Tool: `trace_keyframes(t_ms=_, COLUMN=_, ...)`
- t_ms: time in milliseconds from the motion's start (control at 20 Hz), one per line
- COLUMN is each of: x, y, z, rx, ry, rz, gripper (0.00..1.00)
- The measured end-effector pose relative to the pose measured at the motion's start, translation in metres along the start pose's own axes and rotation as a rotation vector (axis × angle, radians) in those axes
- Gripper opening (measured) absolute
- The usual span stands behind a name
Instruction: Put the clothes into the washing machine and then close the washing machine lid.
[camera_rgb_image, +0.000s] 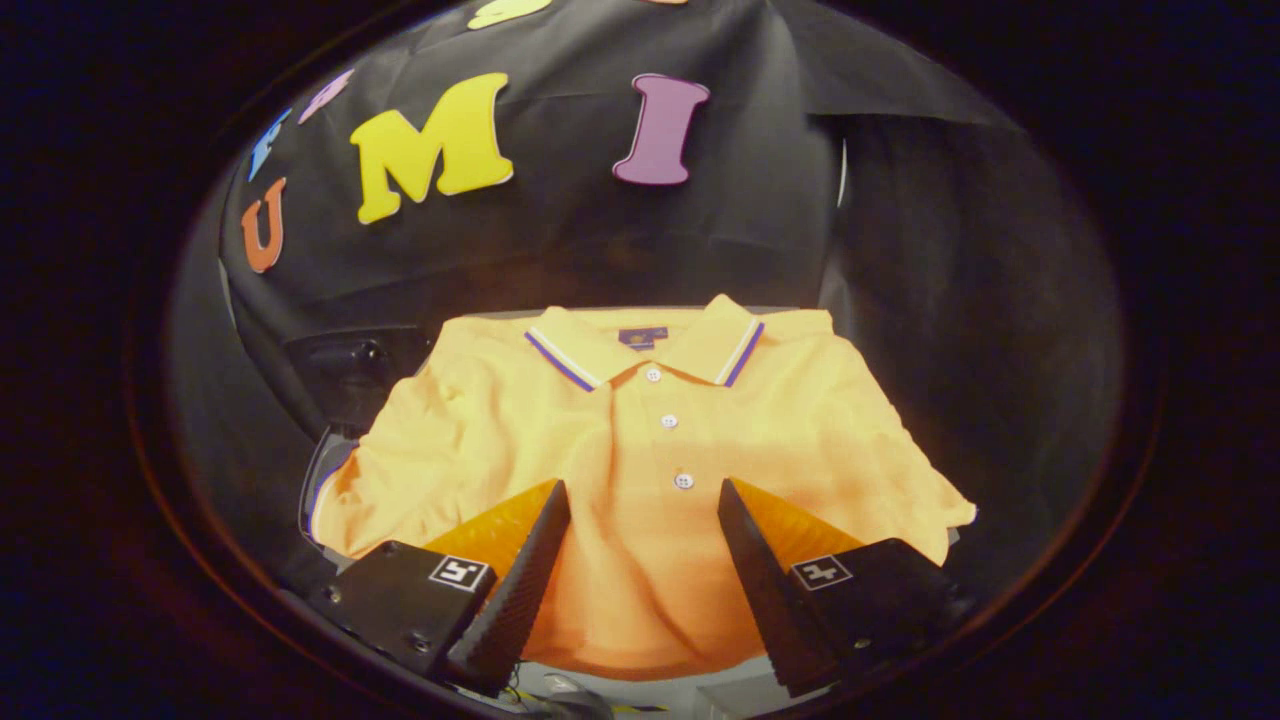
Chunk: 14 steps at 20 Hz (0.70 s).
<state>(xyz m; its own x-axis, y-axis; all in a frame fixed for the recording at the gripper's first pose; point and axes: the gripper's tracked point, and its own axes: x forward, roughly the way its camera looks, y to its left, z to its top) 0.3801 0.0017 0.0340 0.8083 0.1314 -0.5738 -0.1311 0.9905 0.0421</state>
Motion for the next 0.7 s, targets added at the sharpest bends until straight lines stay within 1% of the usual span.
trace_keyframes(t_ms=100, x=-0.002, y=-0.004, z=0.006, rx=0.01, ry=0.003, rz=0.016, gripper=0.66)
trace_keyframes(t_ms=200, x=0.0, y=-0.005, z=0.006, rx=0.067, ry=0.018, rz=0.02, gripper=0.21)
trace_keyframes(t_ms=250, x=0.0, y=-0.005, z=0.006, rx=0.086, ry=0.036, rz=0.028, gripper=0.08)
trace_keyframes(t_ms=300, x=0.0, y=-0.005, z=0.006, rx=0.093, ry=0.053, rz=0.027, gripper=0.07)
trace_keyframes(t_ms=400, x=-0.003, y=-0.006, z=0.009, rx=0.079, ry=0.062, rz=0.0, gripper=0.06)
trace_keyframes(t_ms=550, x=-0.016, y=0.002, z=0.027, rx=0.039, ry=0.009, rz=-0.043, gripper=0.05)
trace_keyframes(t_ms=700, x=-0.03, y=0.009, z=0.047, rx=-0.016, ry=-0.037, rz=-0.069, gripper=0.05)
